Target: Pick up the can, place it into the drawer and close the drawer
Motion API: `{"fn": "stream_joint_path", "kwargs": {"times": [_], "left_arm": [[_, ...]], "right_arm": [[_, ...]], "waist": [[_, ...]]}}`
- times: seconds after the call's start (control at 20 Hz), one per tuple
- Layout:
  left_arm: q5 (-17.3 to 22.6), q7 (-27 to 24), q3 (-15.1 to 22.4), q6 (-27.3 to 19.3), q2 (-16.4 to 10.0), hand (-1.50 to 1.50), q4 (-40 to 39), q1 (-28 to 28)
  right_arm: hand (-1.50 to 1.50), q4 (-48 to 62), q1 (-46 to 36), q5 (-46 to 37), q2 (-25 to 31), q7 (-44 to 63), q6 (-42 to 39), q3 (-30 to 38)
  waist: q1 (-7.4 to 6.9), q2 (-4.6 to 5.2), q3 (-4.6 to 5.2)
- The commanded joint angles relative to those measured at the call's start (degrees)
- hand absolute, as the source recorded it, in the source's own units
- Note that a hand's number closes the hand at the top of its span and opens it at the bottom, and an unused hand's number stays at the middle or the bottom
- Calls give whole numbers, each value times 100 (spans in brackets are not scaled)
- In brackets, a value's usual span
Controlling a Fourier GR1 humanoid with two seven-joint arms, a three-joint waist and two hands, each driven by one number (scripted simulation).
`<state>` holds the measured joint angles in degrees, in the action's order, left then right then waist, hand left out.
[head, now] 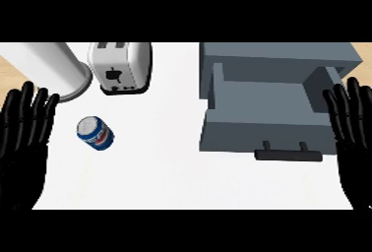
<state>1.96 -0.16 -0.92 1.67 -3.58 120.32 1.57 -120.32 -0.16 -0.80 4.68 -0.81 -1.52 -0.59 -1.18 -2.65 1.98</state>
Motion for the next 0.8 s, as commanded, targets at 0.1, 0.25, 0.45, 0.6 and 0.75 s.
{"fn": "stream_joint_path", "kwargs": {"times": [0.1, 0.25, 0.45, 0.6, 0.75], "left_arm": [[1090, -363, -99, 1128, -469, -150, -219, -199], [2126, -567, -168, 2335, -1033, -150, -353, -258], [1821, 645, -463, 2300, -1720, -150, -1393, -171], [2405, 897, -918, 2651, -2133, -150, -1838, -561], [2123, 1039, -649, 2545, -1721, -150, -1104, -153]], "right_arm": [[-150, -131, 5, -126, 54, -42, 47, 75], [-150, -42, -104, -147, -43, -19, 185, 117], [-150, 333, 476, -229, -134, 1024, 332, 35], [-150, -115, 407, -405, -255, 1517, 559, -133], [-150, 162, 580, -116, -100, 1216, 305, 247]], "waist": [[152, 261, -190], [127, 272, -180], [196, 302, -193], [163, 275, -192], [115, 260, -199]]}}
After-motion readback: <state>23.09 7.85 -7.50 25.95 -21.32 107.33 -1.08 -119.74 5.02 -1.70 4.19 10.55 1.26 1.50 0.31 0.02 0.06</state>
